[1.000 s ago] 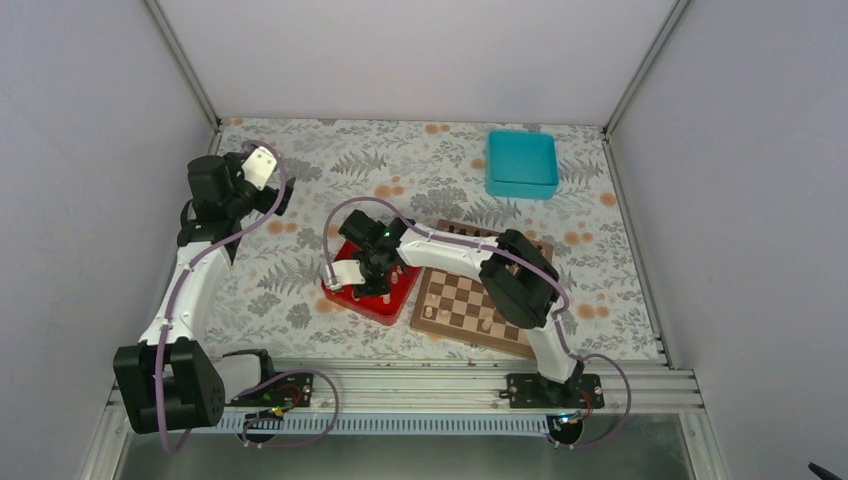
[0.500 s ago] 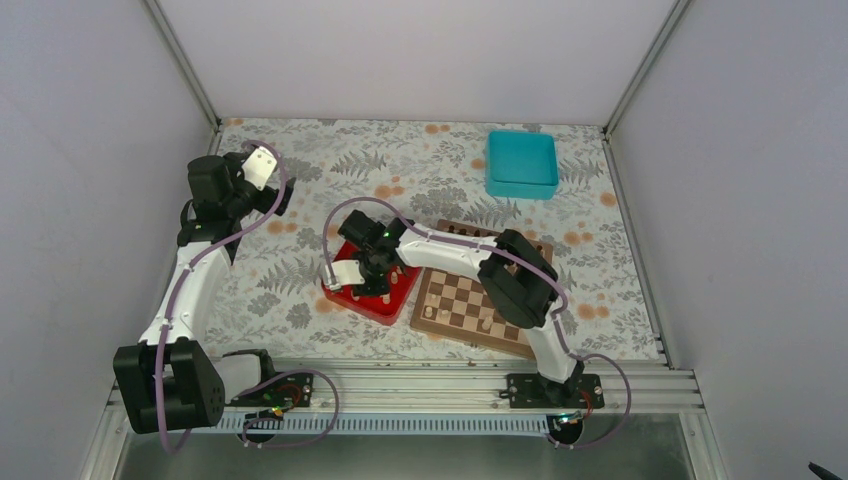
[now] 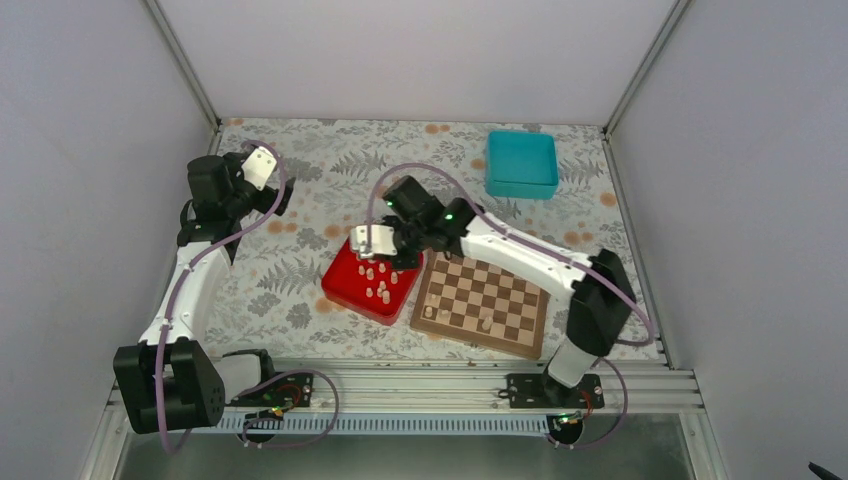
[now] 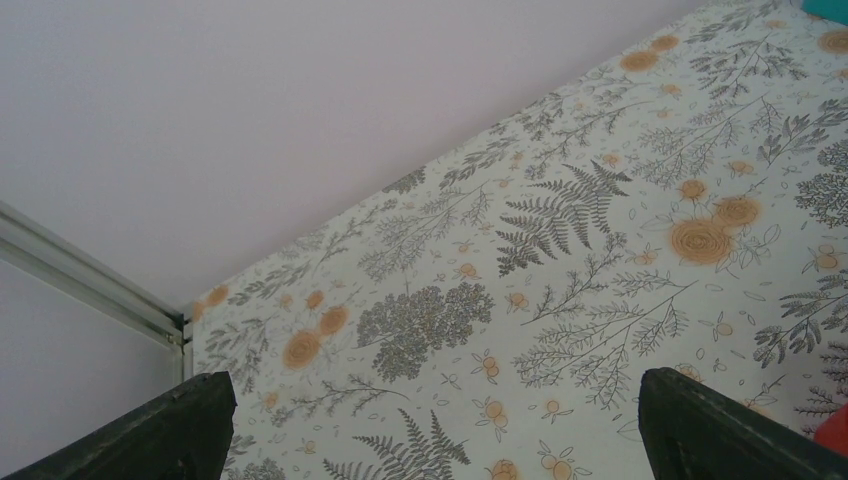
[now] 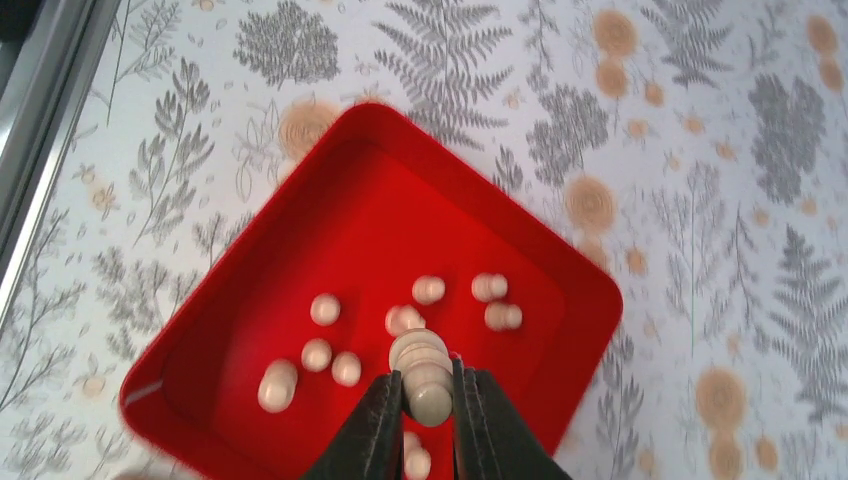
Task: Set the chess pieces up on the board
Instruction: Pick up the chess piece from the storage box, then place the chess piece on the chessboard.
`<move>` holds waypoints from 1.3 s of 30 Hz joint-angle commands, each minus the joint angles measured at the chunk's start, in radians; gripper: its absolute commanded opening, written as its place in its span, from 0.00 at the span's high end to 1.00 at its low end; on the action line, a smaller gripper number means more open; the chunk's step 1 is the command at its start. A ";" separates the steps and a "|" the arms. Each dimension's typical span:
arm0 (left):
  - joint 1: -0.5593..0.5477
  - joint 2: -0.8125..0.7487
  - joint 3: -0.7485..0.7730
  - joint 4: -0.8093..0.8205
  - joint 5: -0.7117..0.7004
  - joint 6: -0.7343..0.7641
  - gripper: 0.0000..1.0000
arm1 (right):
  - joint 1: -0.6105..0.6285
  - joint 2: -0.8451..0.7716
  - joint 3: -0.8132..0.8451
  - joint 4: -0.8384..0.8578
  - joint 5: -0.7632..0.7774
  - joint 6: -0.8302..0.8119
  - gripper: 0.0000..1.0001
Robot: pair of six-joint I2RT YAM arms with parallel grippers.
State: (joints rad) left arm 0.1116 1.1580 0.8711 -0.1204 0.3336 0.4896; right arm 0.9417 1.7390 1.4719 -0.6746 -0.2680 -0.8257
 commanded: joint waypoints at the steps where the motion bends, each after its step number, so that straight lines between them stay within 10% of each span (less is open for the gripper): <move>1: 0.006 -0.014 -0.001 0.026 0.011 0.000 0.00 | -0.047 -0.126 -0.143 -0.005 0.026 0.036 0.92; 18: 0.008 0.000 0.007 0.022 -0.024 -0.001 0.00 | -0.130 -0.545 -0.632 -0.066 0.056 0.096 0.90; 39: 0.015 0.016 0.002 0.030 -0.037 0.006 0.00 | -0.175 -0.657 -0.796 -0.123 0.049 0.062 0.88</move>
State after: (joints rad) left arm 0.1219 1.1637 0.8707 -0.1101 0.2985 0.4892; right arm 0.7822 1.0931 0.6956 -0.8028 -0.2054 -0.7441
